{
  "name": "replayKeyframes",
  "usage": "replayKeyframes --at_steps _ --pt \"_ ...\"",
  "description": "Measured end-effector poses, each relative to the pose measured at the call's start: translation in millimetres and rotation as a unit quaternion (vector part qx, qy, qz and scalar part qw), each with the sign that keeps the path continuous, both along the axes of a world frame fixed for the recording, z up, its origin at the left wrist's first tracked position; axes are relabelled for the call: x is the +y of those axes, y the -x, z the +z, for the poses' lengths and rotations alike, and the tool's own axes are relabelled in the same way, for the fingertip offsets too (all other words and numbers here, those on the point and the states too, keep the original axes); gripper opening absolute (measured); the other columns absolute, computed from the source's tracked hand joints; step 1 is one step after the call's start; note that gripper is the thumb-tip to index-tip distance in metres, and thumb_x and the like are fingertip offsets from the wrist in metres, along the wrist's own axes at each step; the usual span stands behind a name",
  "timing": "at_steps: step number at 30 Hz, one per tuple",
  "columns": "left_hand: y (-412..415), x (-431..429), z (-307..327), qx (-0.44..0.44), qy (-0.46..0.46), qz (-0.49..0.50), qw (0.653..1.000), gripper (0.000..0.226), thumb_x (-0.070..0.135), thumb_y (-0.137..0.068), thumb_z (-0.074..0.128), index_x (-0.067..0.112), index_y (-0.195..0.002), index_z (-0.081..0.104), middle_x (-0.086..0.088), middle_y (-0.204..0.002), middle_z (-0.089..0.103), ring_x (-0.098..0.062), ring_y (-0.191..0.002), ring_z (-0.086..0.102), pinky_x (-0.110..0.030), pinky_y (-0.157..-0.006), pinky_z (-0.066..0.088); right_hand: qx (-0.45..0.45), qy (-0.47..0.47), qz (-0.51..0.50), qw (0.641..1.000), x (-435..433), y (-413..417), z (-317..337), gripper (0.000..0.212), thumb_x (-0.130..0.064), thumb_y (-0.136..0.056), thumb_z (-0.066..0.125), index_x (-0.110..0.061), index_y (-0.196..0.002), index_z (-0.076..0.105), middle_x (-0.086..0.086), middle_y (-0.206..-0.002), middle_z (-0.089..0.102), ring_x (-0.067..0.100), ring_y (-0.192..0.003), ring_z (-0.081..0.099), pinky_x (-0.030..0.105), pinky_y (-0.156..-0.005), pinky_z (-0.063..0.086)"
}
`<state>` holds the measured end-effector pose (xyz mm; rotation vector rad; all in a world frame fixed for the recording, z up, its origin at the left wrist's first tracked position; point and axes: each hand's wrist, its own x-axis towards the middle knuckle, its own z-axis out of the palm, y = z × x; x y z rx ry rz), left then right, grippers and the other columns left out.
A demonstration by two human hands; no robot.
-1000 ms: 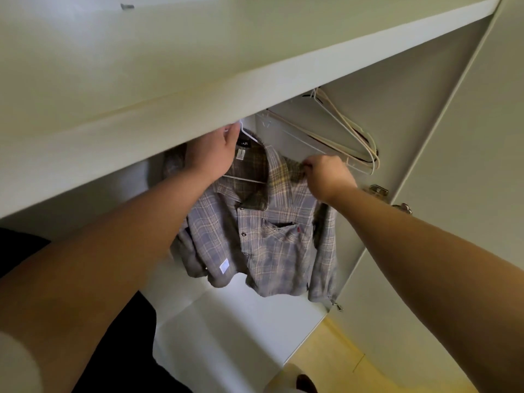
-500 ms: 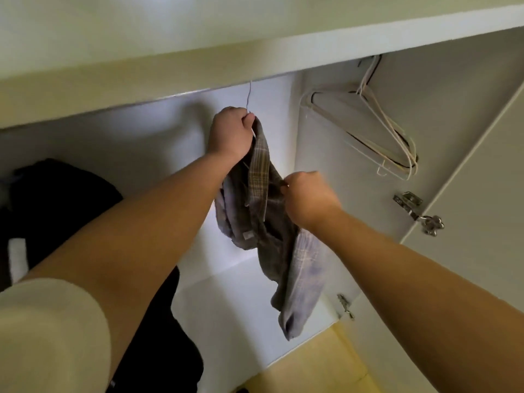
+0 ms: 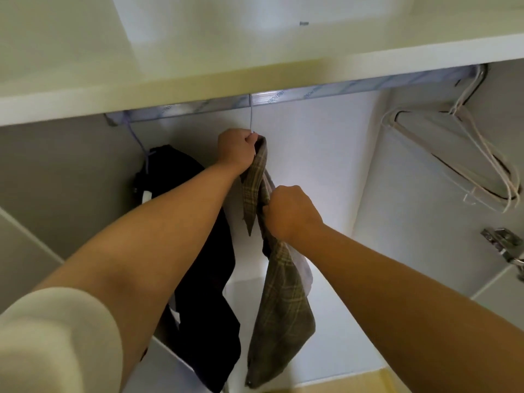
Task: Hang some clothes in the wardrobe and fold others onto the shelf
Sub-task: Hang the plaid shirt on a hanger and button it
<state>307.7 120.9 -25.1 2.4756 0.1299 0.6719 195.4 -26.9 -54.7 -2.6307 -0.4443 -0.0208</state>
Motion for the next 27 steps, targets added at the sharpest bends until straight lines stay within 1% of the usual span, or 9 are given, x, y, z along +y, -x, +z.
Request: replayKeyframes --at_steps 3,8,12,15,18,21,23,25,27 --pt "9.0 22.7 0.0 -0.003 -0.002 0.015 1.000 0.039 0.026 -0.104 0.047 0.012 -0.067 0.052 -0.004 -0.069 0.053 -0.016 -0.069 0.050 -0.025 -0.062 0.030 -0.008 -0.004 0.033 0.999 18.1 6.2 -4.9 0.018 -0.014 -0.098 0.056 -0.004 -0.092 0.069 0.007 -0.089 0.067 0.017 -0.076 0.062 0.030 -0.080 0.057" --pt "18.3 48.8 -2.3 0.008 0.027 0.047 0.999 0.042 0.025 -0.103 0.048 0.000 -0.074 0.065 -0.013 -0.076 0.065 -0.022 -0.071 0.059 -0.030 -0.061 0.038 -0.016 -0.015 0.054 0.998 41.2 6.1 -11.6 0.019 -0.012 -0.098 0.053 -0.004 -0.090 0.068 0.008 -0.086 0.066 0.019 -0.075 0.064 0.036 -0.078 0.060" --pt "31.4 60.9 -0.5 0.002 0.033 0.090 0.995 0.034 0.024 -0.103 0.048 0.001 -0.085 0.067 -0.006 -0.079 0.061 -0.015 -0.071 0.055 -0.030 -0.065 0.037 -0.006 -0.018 0.087 0.996 50.3 2.8 -15.6 0.038 -0.025 -0.101 0.048 -0.011 -0.068 0.059 0.003 -0.068 0.057 0.015 -0.061 0.057 0.034 -0.073 0.058" --pt "42.9 53.0 3.9 -0.027 0.046 0.171 0.984 0.024 0.028 -0.097 0.059 0.009 -0.111 0.059 -0.005 -0.111 0.058 -0.018 -0.096 0.055 -0.029 -0.077 0.041 0.014 -0.028 0.101 0.994 46.2 6.1 -17.0 0.046 -0.041 -0.103 0.041 -0.011 -0.088 0.072 0.003 -0.083 0.070 0.017 -0.072 0.065 0.036 -0.081 0.058" --pt "54.4 7.5 3.6 -0.084 -0.052 0.232 0.968 0.034 0.033 -0.090 0.063 0.010 -0.112 0.052 -0.009 -0.120 0.053 -0.028 -0.112 0.051 -0.039 -0.093 0.039 0.020 -0.046 0.053 0.997 17.5 12.3 -17.2 0.049 -0.044 -0.104 0.038 -0.012 -0.091 0.073 -0.003 -0.083 0.068 0.011 -0.070 0.062 0.025 -0.080 0.051" --pt "58.8 -62.8 -9.4 -0.109 -0.017 0.060 0.992 0.020 0.022 -0.090 0.064 0.011 -0.101 0.053 -0.006 -0.108 0.054 -0.024 -0.101 0.053 -0.032 -0.084 0.038 0.016 -0.040 -0.043 0.998 -35.0 15.0 -25.6 0.044 -0.039 -0.105 0.040 -0.011 -0.096 0.072 0.001 -0.089 0.070 0.015 -0.076 0.064 0.025 -0.083 0.051" --pt "57.2 -111.4 -20.0 -0.047 0.059 -0.052 0.996 0.017 0.018 -0.091 0.065 0.012 -0.100 0.052 -0.003 -0.104 0.053 -0.020 -0.093 0.055 -0.022 -0.075 0.044 0.032 -0.052 -0.122 0.991 -78.4 15.4 -33.1 0.044 -0.035 -0.105 0.040 -0.009 -0.094 0.073 0.005 -0.090 0.072 0.017 -0.075 0.064 0.026 -0.083 0.053" --pt "54.2 -159.4 -30.1 0.043 0.123 -0.132 0.983 0.009 0.016 -0.095 0.060 0.012 -0.102 0.055 -0.002 -0.103 0.057 -0.018 -0.091 0.057 -0.014 -0.069 0.042 0.052 -0.072 -0.202 0.975 -125.4 18.3 -35.5 0.043 -0.030 -0.104 0.040 -0.006 -0.082 0.068 0.006 -0.077 0.067 0.019 -0.068 0.061 0.027 -0.071 0.053" --pt "49.7 -204.7 -40.7 0.106 0.159 -0.197 0.962 0.011 0.017 -0.098 0.054 0.010 -0.101 0.062 -0.002 -0.098 0.063 -0.019 -0.090 0.062 -0.021 -0.073 0.048 0.062 -0.099 -0.280 0.953 -170.6 25.9 -33.3 0.040 -0.022 -0.102 0.042 -0.007 -0.068 0.056 0.005 -0.065 0.055 0.019 -0.058 0.052 0.025 -0.058 0.042"
